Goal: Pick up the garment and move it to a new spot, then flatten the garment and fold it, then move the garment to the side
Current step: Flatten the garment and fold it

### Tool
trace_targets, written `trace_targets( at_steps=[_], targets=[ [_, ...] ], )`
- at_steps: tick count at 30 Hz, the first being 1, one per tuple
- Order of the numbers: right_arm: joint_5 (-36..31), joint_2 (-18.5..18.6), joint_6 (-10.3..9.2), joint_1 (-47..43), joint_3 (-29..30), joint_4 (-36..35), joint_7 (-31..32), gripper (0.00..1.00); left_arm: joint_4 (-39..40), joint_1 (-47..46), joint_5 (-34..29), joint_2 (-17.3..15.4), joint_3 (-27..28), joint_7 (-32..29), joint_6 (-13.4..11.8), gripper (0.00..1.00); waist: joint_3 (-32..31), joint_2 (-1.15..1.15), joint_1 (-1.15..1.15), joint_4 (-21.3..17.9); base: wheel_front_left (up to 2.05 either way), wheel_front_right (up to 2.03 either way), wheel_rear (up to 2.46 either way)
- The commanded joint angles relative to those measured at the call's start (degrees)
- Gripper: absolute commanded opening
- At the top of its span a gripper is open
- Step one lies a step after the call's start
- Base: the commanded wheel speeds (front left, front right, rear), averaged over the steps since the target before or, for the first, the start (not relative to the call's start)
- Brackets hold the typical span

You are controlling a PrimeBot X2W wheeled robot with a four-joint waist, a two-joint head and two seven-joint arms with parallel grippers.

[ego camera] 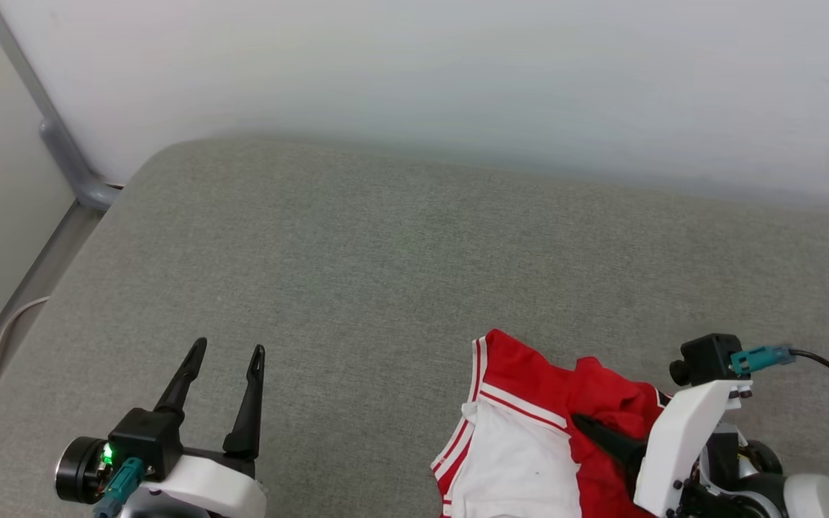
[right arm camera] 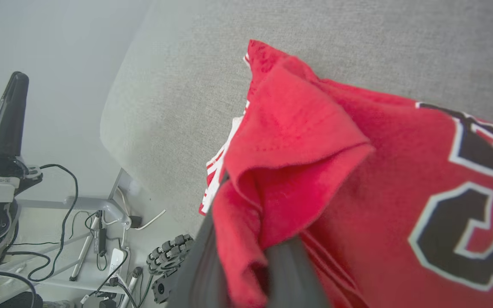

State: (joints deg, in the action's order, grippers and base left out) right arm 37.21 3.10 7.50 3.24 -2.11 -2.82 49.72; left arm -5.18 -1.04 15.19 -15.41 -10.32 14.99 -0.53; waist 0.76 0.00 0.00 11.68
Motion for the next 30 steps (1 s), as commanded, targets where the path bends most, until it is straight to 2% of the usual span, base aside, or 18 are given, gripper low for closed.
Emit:
trace_targets(
  at_steps=[1,9,14,15,16,17,26,30],
  targets=[
    [1.1,-0.3,-0.03,0.7,-1.0,1.4,-1.9,0.0,-0.1,-0.2,-0.4,0.5,0.2,0.3,0.1,1.0,0.2,0.0,0.0,0.6,0.0,0.0,0.0],
    [3.6,-0.3,-0.03,3.0,-5.4,9.1,-9.4,0.0,-0.4,-0.3,-0.8,0.8,0.6,0.3,0.6,1.0,0.8,0.0,0.0,1.8,0.0,0.0,0.0],
    [0.7,-0.3,-0.03,5.3,-6.9,14.6,-14.4,0.0,-0.8,-0.7,-0.9,1.0,0.7,0.3,0.9,1.0,1.1,0.0,0.0,2.3,0.0,0.0,0.0],
    [0.3,-0.3,-0.03,5.7,-7.1,15.4,-15.1,0.05,-0.8,-0.8,-1.0,1.1,0.7,0.3,1.0,1.0,1.1,0.0,0.0,2.4,0.0,0.0,0.0],
    [0.1,-0.3,-0.03,6.1,-7.4,16.2,-15.7,0.39,-0.8,-0.8,-1.0,1.2,0.8,0.3,1.0,1.0,1.2,0.0,0.0,2.4,0.0,0.0,0.0],
    [-0.2,-0.3,-0.03,6.5,-7.7,16.8,-16.3,1.0,-0.9,-0.7,-1.1,1.2,0.8,0.3,1.1,1.0,1.1,0.0,0.0,2.4,0.0,0.0,0.0],
    [4.8,-0.3,-0.03,7.7,-13.2,14.4,-17.3,1.0,-1.2,-0.3,-1.5,1.4,1.2,0.3,1.3,1.0,0.5,0.0,0.0,1.5,0.0,0.0,0.0],
    [7.1,-0.3,-0.03,8.7,-13.8,12.4,-17.2,1.0,-0.9,0.1,-1.7,1.6,1.2,0.3,1.4,1.0,-0.1,0.0,0.0,0.6,0.0,0.0,0.0]
  ],
)
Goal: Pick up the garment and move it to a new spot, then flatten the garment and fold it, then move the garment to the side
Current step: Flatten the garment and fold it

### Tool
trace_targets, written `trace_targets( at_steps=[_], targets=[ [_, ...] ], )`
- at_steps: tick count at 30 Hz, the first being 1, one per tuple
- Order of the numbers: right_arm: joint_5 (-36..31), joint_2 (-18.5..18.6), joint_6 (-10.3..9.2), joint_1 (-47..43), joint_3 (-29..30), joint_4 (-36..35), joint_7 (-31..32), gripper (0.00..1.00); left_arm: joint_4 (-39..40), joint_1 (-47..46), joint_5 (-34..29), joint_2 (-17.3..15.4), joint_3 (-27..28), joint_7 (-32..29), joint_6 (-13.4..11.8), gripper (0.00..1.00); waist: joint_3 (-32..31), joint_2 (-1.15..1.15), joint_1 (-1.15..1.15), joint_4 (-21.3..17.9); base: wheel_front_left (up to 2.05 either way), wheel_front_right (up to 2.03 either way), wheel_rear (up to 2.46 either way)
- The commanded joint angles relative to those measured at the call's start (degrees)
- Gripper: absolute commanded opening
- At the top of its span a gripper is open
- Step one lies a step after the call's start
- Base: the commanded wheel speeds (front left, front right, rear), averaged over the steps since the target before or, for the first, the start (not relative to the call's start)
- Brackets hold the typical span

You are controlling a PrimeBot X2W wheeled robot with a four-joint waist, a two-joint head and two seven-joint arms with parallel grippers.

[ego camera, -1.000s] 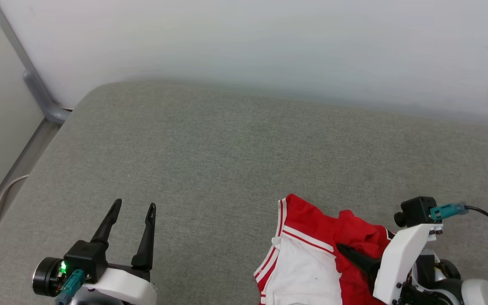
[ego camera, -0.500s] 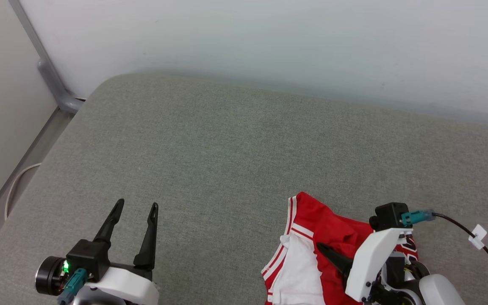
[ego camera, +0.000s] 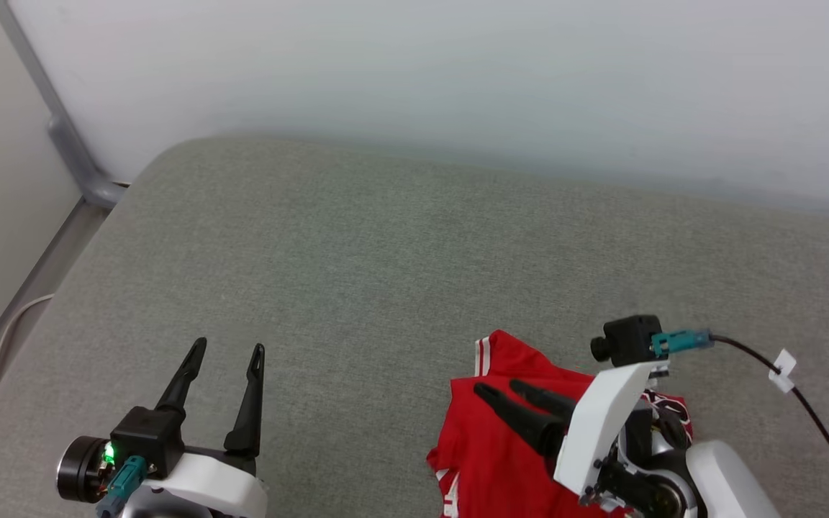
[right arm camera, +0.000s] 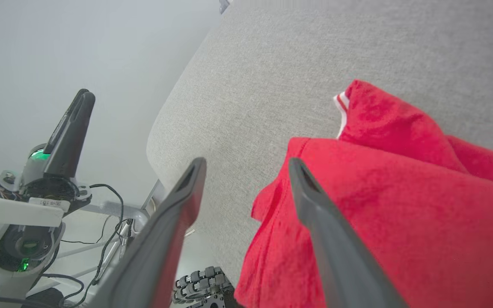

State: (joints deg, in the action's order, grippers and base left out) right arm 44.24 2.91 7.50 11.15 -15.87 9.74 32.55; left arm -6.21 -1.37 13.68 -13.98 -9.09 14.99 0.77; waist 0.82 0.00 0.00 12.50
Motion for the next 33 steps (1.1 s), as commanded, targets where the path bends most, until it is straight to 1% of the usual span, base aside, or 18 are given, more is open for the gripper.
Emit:
trace_targets(
  at_steps=[1,4,6,7,9,12,16,18,21,24,29,33],
  targets=[
    [-0.1,-0.1,-0.03,1.2,-0.1,-0.8,0.0,1.0,0.2,0.5,-0.3,0.2,0.0,0.3,0.1,1.0,-0.3,0.0,0.0,-0.5,0.0,0.0,0.0],
    [-3.1,-0.1,-0.03,2.7,0.9,-2.6,-0.3,1.0,0.6,0.8,-0.3,0.3,0.1,0.3,0.2,1.0,-0.5,0.0,0.0,-1.6,0.0,0.0,0.0],
    [-7.8,0.3,-0.03,3.9,2.0,-4.1,-1.0,1.0,1.0,0.6,-0.4,0.6,0.2,0.2,0.3,1.0,-0.4,0.0,0.0,-2.3,0.0,0.0,0.0],
    [-10.3,1.3,-0.03,4.4,2.7,-4.8,-1.8,1.0,1.2,0.5,-0.4,0.7,0.2,0.2,0.5,1.0,-0.4,0.0,0.0,-2.6,0.0,0.0,0.0],
    [-14.8,4.1,-0.04,5.7,2.4,-6.8,-4.1,1.0,1.7,0.1,-0.2,1.2,0.2,0.2,0.7,1.0,-0.2,0.0,0.0,-3.2,0.0,0.0,0.0],
    [-18.9,8.3,-0.04,6.6,3.1,-8.9,-9.7,1.0,2.2,-0.4,-0.2,1.6,0.5,0.2,0.9,1.0,0.2,0.0,0.0,-4.1,0.0,0.0,0.0],
    [-25.4,14.7,-0.04,7.0,5.2,-9.6,-17.5,1.0,2.9,-0.7,0.4,2.7,1.1,0.2,1.6,1.0,0.8,0.0,0.0,-5.5,0.0,0.0,0.0],
    [-28.8,17.0,-0.04,6.4,6.4,-9.5,-21.4,1.0,3.2,-1.0,0.0,2.8,1.2,0.2,1.7,1.0,1.2,0.0,0.0,-6.1,0.0,0.0,0.0],
    [-31.1,17.2,-0.04,3.8,10.4,-9.4,-26.3,1.0,3.8,-1.4,-0.4,3.2,1.5,0.2,2.1,1.0,1.6,0.0,0.0,-6.8,0.0,0.0,0.0],
    [-32.6,16.2,-0.04,0.7,14.2,-9.9,-30.6,1.0,4.3,-1.4,-1.0,3.8,1.8,0.2,2.4,1.0,2.0,0.0,0.0,-7.4,0.0,0.0,0.0],
    [-33.8,11.8,-0.04,-4.8,19.9,-11.1,-36.3,1.0,5.3,-0.3,-2.0,4.5,2.4,0.2,3.4,1.0,2.3,0.0,0.0,-8.4,0.0,0.0,0.0],
    [-34.5,8.7,-0.04,-8.0,21.3,-11.7,-39.6,1.0,6.1,1.0,-2.6,4.8,3.5,0.2,4.1,1.0,2.3,0.0,0.0,-9.2,0.0,0.0,0.0]
  ],
)
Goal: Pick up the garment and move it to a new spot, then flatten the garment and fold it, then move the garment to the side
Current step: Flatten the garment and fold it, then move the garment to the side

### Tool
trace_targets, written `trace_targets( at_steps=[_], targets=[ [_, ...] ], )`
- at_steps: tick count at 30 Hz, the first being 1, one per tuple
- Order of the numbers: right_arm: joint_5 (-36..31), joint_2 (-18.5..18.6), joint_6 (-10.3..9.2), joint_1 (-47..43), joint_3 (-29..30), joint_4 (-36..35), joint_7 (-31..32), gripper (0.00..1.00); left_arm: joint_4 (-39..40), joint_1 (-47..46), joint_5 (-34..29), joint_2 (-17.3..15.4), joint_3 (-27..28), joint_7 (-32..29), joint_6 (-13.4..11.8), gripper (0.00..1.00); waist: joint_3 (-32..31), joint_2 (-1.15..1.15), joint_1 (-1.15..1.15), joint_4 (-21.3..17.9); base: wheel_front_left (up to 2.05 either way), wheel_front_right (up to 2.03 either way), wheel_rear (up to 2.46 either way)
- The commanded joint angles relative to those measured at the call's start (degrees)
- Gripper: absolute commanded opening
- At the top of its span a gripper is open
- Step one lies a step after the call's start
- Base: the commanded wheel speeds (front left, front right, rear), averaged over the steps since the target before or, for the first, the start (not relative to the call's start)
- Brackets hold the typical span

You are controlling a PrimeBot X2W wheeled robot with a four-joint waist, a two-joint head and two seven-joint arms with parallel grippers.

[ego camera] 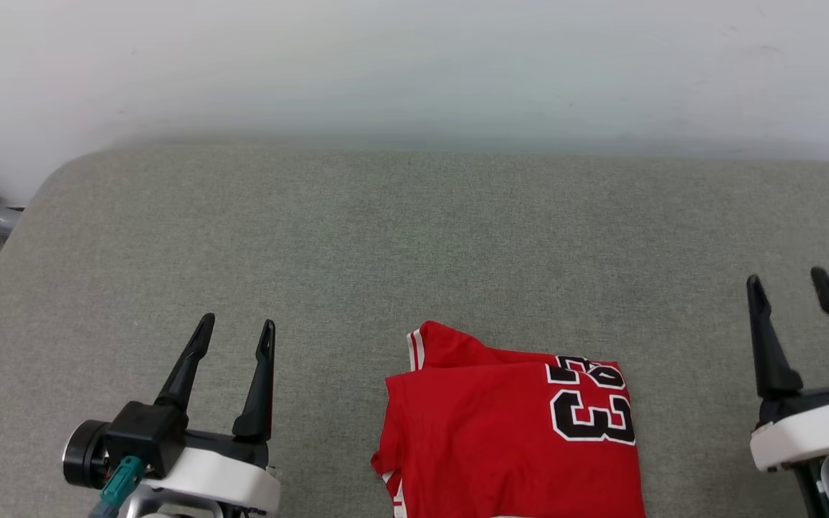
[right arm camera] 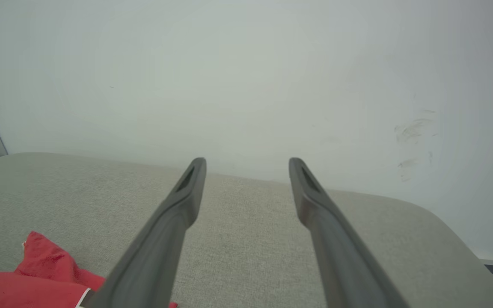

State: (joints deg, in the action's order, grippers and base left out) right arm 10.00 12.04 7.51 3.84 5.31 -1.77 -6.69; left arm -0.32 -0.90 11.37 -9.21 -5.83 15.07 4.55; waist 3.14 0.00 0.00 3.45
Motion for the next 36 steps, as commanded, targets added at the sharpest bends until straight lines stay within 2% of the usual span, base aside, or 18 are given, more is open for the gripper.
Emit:
trace_targets(
  at_steps=[1,11,18,21,22,30,33,36],
  targets=[
    [-0.6,-0.9,-0.06,-1.5,0.4,0.2,-0.8,1.0,0.4,0.8,-0.5,0.2,0.4,0.1,0.5,1.0,0.0,0.0,0.0,-0.2,0.0,0.0,0.0],
    [-1.1,-4.2,-0.06,-4.4,0.8,2.4,-3.3,1.0,1.7,3.0,-2.9,2.0,2.2,0.1,1.7,1.0,-0.6,0.0,0.0,-0.6,0.0,0.0,0.0],
    [0.7,-3.3,-0.05,-4.6,-0.5,3.2,0.6,1.0,1.7,2.3,-3.6,2.7,2.8,0.1,2.3,1.0,-0.3,0.0,0.0,-0.2,0.0,0.0,0.0],
    [3.1,-1.5,-0.05,-4.3,-3.0,2.6,6.9,1.0,1.8,1.8,-3.6,2.9,3.0,0.1,2.5,1.0,0.5,0.0,0.0,0.3,0.0,0.0,0.0],
    [3.1,-1.5,-0.05,-4.3,-3.0,2.6,6.9,1.0,1.8,1.8,-3.6,2.9,3.0,0.1,2.5,1.0,0.5,0.0,0.0,0.3,0.0,0.0,0.0],
    [11.7,4.0,-0.05,-3.1,-9.5,-2.1,33.9,1.0,1.2,0.5,-4.2,3.4,2.9,0.1,2.8,1.0,2.8,0.0,0.0,1.6,0.0,0.0,0.0],
    [12.7,4.7,-0.05,-2.9,-9.9,-3.3,42.9,1.0,1.0,-0.1,-4.4,3.6,2.5,0.1,2.8,1.0,3.7,0.0,0.0,2.5,0.0,0.0,0.0],
    [13.4,2.6,-0.04,-2.8,-8.7,-3.1,50.3,1.0,0.7,-0.9,-4.6,3.7,2.1,0.1,2.8,1.0,4.6,0.0,0.0,3.5,0.0,0.0,0.0]
  ],
)
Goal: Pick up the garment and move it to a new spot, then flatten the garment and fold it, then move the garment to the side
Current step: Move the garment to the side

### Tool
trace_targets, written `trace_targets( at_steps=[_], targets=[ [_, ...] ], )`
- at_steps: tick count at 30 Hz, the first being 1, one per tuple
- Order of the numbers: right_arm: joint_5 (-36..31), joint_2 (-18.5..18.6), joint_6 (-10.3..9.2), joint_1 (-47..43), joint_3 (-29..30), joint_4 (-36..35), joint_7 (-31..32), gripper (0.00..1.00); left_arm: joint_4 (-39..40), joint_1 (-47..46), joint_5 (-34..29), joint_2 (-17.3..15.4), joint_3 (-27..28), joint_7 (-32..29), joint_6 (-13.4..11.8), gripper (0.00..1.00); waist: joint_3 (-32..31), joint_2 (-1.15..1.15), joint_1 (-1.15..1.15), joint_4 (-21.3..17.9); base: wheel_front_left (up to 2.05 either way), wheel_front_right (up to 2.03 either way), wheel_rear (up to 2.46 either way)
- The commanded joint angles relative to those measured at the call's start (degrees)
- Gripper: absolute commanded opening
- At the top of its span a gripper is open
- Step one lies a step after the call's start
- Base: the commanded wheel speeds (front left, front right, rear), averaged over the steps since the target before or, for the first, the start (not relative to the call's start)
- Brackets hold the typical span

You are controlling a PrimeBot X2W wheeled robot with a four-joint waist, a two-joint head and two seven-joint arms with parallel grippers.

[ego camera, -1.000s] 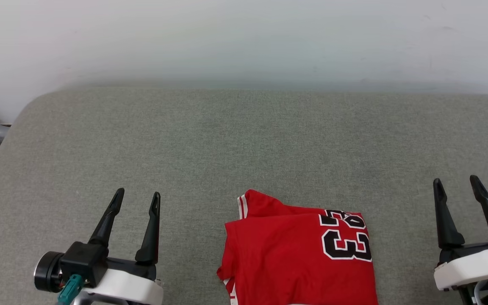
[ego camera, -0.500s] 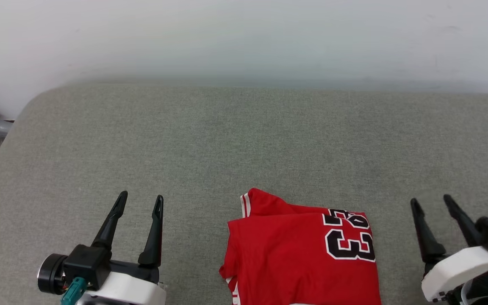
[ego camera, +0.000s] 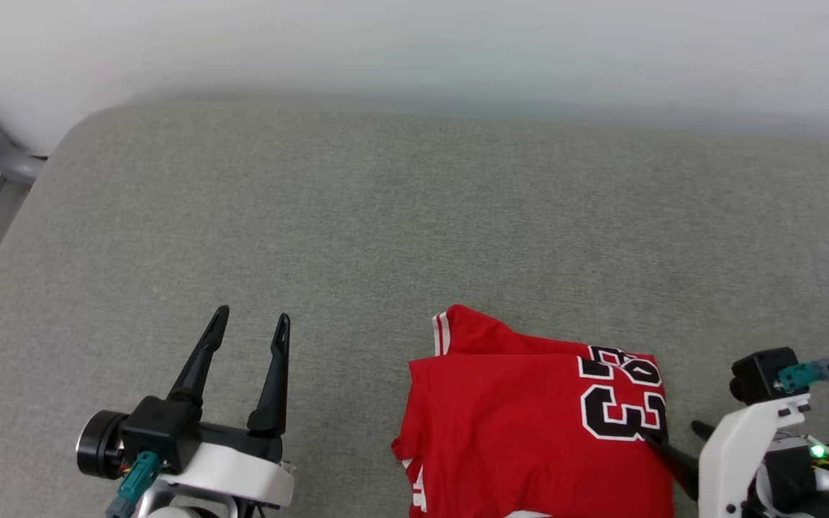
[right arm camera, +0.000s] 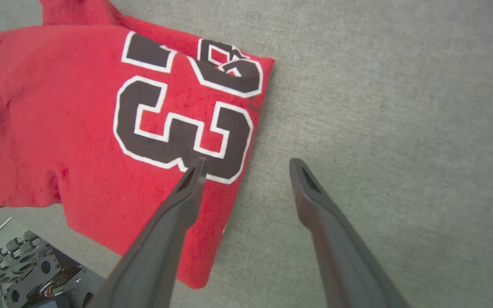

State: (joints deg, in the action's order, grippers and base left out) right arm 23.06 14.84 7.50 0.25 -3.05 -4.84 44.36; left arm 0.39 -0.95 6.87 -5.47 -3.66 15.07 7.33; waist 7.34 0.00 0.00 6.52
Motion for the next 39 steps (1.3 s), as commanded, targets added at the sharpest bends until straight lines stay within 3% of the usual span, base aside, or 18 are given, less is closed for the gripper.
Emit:
trace_targets(
  at_steps=[1,9,18,19,21,29,35,39],
  targets=[
    [1.1,-1.4,-0.03,1.1,0.3,-0.2,1.1,1.0,-0.1,-1.0,-0.1,0.0,-0.3,0.1,0.1,1.0,0.7,0.0,0.0,0.8,0.0,0.0,0.0],
    [-1.8,-3.6,-0.04,1.8,1.9,1.5,7.3,1.0,-0.7,-2.1,-0.3,0.3,-0.5,0.1,0.1,1.0,2.9,0.0,0.0,3.8,0.0,0.0,0.0],
    [-2.9,-5.4,-0.02,1.8,-0.7,7.0,7.7,1.0,-1.0,-3.4,-0.2,0.6,-1.3,0.1,0.2,1.0,5.3,0.0,0.0,5.8,0.0,0.0,0.0],
    [-2.7,-5.7,0.01,1.6,-1.3,7.8,7.8,0.74,-1.0,-3.6,-0.1,0.6,-1.4,0.1,0.2,1.0,5.4,0.0,0.0,5.9,0.0,0.0,0.0],
    [-2.6,-5.8,0.06,1.4,-2.2,9.0,7.5,0.0,-1.1,-4.0,-0.1,0.7,-1.6,0.1,0.2,1.0,5.6,0.0,0.0,6.1,0.0,0.0,0.0],
    [-4.7,-2.9,-0.06,4.5,-3.0,8.5,2.7,0.0,-1.4,-3.4,-0.4,0.1,-2.3,0.1,0.2,1.0,3.9,0.0,0.0,4.8,0.0,0.0,0.0],
    [-7.0,4.0,-0.06,7.8,-8.0,5.4,0.1,0.0,-0.9,-2.5,-0.4,-0.4,-4.3,0.1,0.2,1.0,2.2,0.0,0.0,1.2,0.0,0.0,0.0],
    [-6.7,10.5,-0.06,10.7,-11.9,3.1,1.0,0.0,-0.7,-2.3,-0.6,-0.2,-5.1,0.1,0.2,1.0,2.0,0.0,0.0,-2.4,0.0,0.0,0.0]
  ],
)
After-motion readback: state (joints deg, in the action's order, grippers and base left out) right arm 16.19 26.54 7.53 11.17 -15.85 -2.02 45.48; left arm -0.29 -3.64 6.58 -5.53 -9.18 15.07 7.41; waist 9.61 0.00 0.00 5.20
